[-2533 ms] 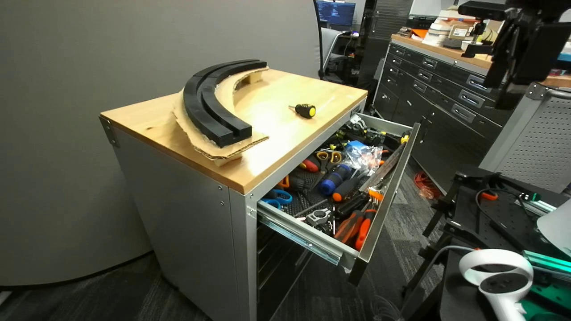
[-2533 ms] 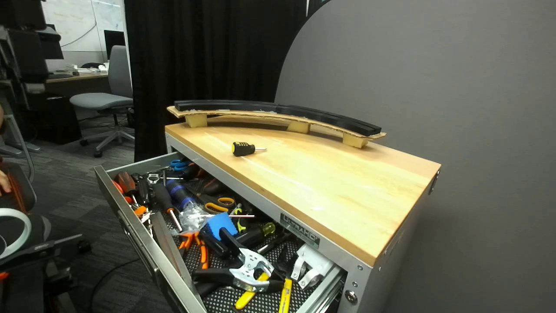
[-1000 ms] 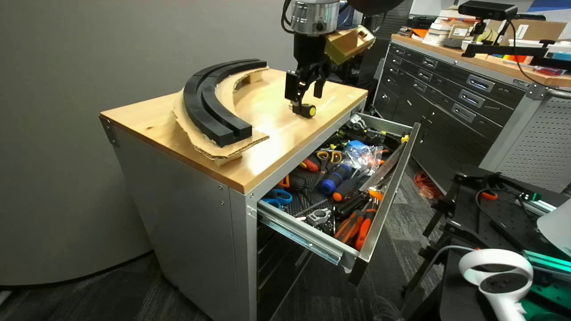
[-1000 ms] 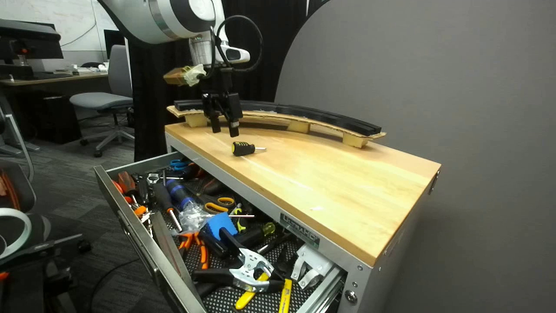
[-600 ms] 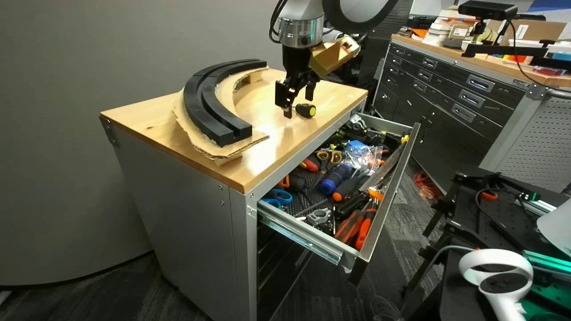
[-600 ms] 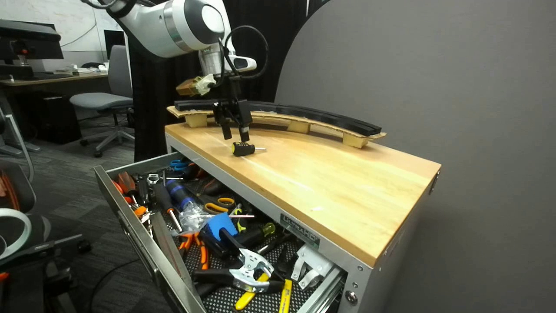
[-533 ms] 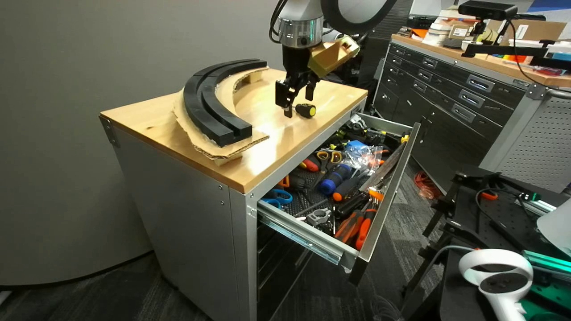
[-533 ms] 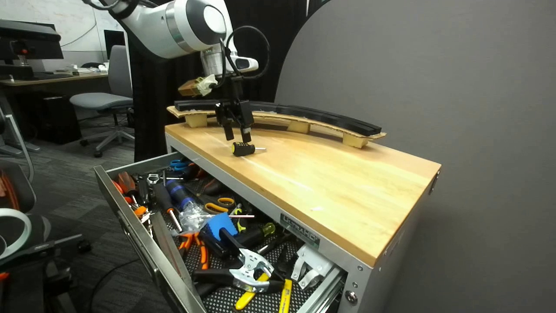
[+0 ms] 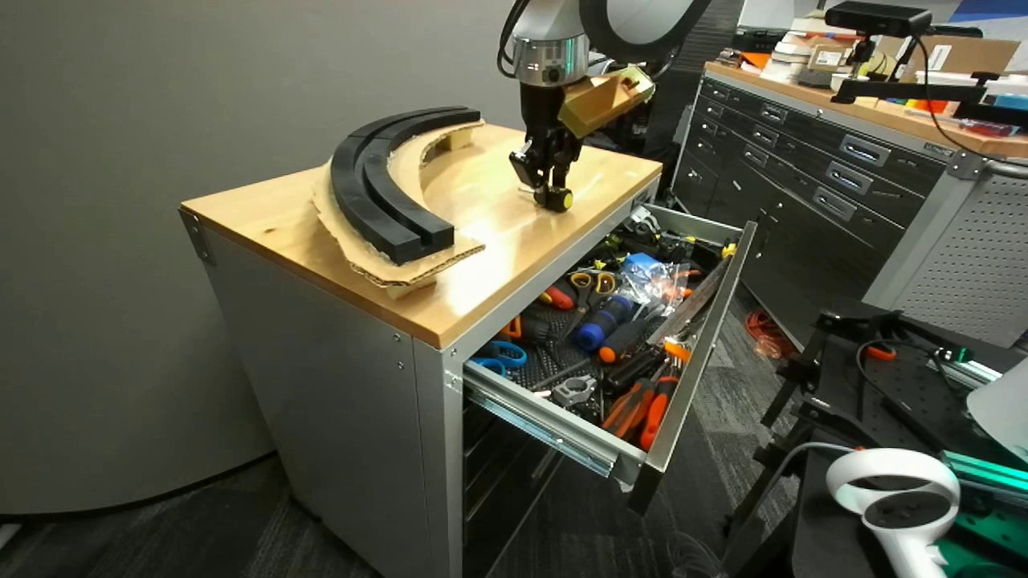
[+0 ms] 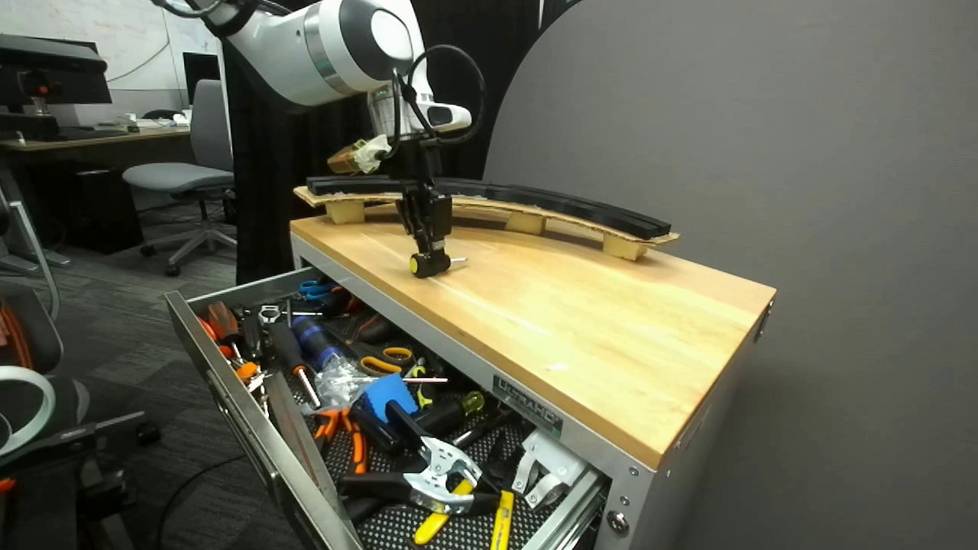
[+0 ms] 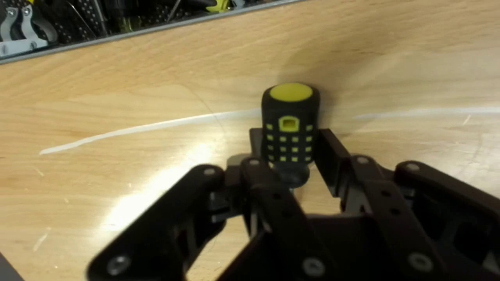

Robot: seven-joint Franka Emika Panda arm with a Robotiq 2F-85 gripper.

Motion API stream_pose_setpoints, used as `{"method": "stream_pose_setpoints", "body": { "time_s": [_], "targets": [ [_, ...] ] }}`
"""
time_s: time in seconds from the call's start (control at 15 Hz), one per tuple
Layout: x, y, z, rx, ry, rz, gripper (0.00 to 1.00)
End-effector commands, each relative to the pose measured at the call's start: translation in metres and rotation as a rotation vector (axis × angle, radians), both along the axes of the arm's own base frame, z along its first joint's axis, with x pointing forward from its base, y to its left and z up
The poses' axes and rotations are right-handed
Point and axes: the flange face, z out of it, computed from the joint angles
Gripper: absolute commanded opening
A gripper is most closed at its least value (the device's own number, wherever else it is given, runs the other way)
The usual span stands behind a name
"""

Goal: Pick up the screwdriver and place it in the drawer, then close the drawer

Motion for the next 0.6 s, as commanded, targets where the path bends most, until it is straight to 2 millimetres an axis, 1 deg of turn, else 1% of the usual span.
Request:
{"method": "stream_pose_setpoints", "body": {
  "time_s": [0.0,0.07,0.13,0.2,0.33,0.53],
  "targets": [
    [-0.009,0.003,0.001,0.054,0.032,-0.042,0.18],
    [-0.013,0.003,0.002,0.078,0.040,-0.038,0.18],
    [-0.020,0.001,0.005,0.098,0.045,-0.031,0.15],
    [-0.026,-0.004,0.010,0.116,0.053,-0.021,0.13],
    [-0.048,-0.010,0.018,0.146,0.084,0.017,0.13],
    [-0.099,-0.019,0.020,0.155,0.129,0.020,0.13]
  ]
}}
